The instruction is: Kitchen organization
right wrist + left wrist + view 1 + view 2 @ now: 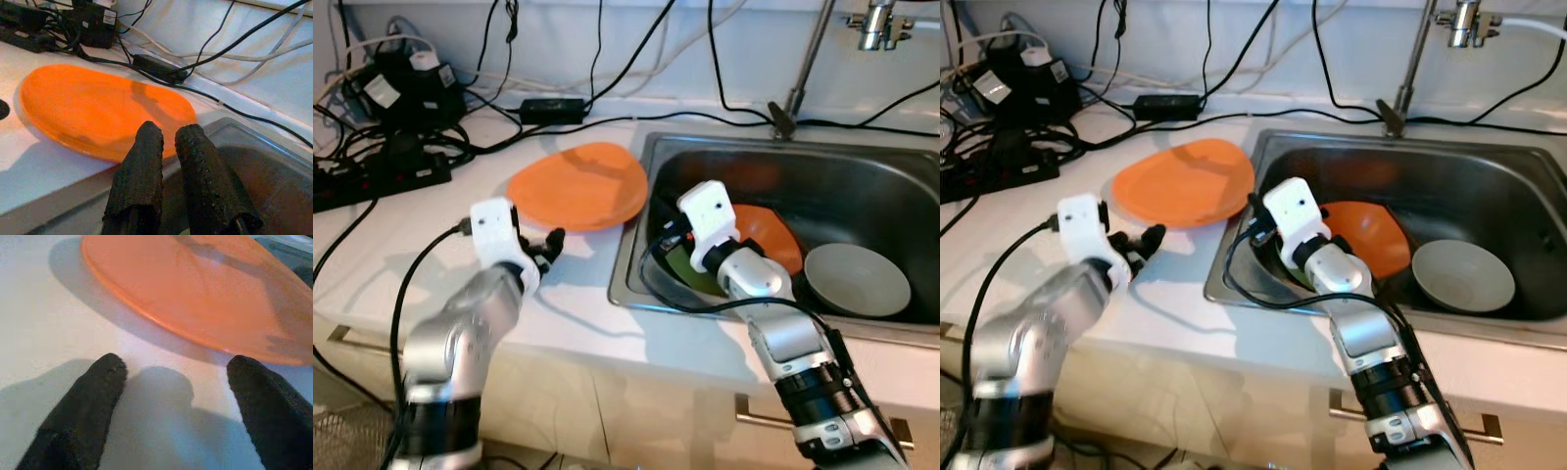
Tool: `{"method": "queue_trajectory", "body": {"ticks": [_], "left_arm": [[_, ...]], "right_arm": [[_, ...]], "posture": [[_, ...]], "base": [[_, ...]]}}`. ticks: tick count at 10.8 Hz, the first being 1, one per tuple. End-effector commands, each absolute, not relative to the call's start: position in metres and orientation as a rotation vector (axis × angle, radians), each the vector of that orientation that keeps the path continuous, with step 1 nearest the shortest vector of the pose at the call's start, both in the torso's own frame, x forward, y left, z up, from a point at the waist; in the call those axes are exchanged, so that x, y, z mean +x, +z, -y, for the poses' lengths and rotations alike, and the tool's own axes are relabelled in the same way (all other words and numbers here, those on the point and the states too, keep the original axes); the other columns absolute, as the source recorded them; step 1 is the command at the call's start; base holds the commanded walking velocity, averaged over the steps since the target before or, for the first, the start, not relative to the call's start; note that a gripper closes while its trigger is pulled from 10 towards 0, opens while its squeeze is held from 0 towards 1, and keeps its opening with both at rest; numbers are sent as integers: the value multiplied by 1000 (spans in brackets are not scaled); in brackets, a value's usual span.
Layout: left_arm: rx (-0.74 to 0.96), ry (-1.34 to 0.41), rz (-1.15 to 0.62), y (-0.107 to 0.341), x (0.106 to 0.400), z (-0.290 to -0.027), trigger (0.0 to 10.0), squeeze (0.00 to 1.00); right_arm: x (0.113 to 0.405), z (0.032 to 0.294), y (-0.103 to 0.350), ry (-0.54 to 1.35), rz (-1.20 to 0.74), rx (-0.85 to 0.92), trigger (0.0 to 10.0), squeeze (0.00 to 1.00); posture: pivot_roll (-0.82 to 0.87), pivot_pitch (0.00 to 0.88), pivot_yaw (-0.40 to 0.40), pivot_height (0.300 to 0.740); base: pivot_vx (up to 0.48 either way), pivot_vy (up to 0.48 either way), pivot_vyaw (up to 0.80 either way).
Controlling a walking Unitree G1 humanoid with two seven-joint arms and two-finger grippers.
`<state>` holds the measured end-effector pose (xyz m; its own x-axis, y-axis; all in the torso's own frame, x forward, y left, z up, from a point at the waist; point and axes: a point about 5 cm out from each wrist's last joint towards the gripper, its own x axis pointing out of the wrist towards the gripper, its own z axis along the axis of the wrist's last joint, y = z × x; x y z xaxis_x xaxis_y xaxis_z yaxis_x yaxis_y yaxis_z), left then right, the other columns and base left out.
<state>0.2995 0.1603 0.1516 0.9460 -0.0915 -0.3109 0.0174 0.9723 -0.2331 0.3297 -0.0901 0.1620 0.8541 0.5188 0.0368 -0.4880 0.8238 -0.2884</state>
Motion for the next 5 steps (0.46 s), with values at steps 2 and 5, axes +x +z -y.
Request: {"method": "queue_trajectory", "body": {"ticks": [2, 5], "left_arm": [[-146, -26, -97, 186, 301, -166, 10000, 1000], [-43, 23, 77, 212, 305, -169, 10000, 1000]], "right_arm": [[334, 93, 171, 506, 134, -243, 10000, 0], [334, 91, 171, 494, 133, -217, 10000, 0]], "posture": [[112, 0, 59, 740], [108, 0, 64, 740]], "base": [[0, 0, 0], [0, 0, 0]]}}
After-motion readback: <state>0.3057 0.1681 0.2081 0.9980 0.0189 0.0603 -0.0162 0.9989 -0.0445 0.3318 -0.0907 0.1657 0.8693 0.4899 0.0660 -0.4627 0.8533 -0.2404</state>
